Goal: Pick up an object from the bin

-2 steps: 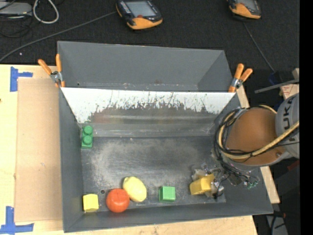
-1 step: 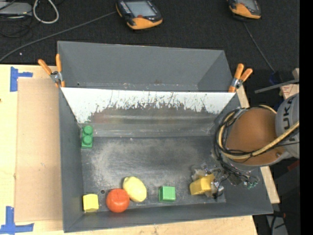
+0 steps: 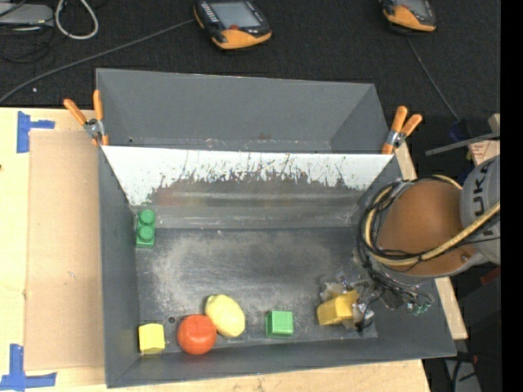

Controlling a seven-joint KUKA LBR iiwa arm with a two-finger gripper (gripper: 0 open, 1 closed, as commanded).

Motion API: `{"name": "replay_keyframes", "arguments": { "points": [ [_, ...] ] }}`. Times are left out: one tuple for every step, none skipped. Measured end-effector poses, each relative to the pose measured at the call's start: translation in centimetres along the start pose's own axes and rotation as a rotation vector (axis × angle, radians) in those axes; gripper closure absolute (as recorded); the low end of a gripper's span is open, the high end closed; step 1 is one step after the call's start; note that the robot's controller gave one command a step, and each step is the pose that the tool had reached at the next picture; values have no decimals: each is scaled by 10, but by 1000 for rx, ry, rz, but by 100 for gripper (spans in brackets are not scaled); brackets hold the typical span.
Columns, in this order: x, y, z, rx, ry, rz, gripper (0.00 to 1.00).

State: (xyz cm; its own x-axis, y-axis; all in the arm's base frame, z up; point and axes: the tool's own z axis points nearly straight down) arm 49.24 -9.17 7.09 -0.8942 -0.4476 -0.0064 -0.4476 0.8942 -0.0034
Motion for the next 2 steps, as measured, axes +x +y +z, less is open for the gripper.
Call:
{"name": "replay_keyframes", "arguments": {
  "points": [
    [3, -4, -63, -6, 5, 0, 100],
    [7, -16, -165, -10, 9, -2, 100]
  ]
}}
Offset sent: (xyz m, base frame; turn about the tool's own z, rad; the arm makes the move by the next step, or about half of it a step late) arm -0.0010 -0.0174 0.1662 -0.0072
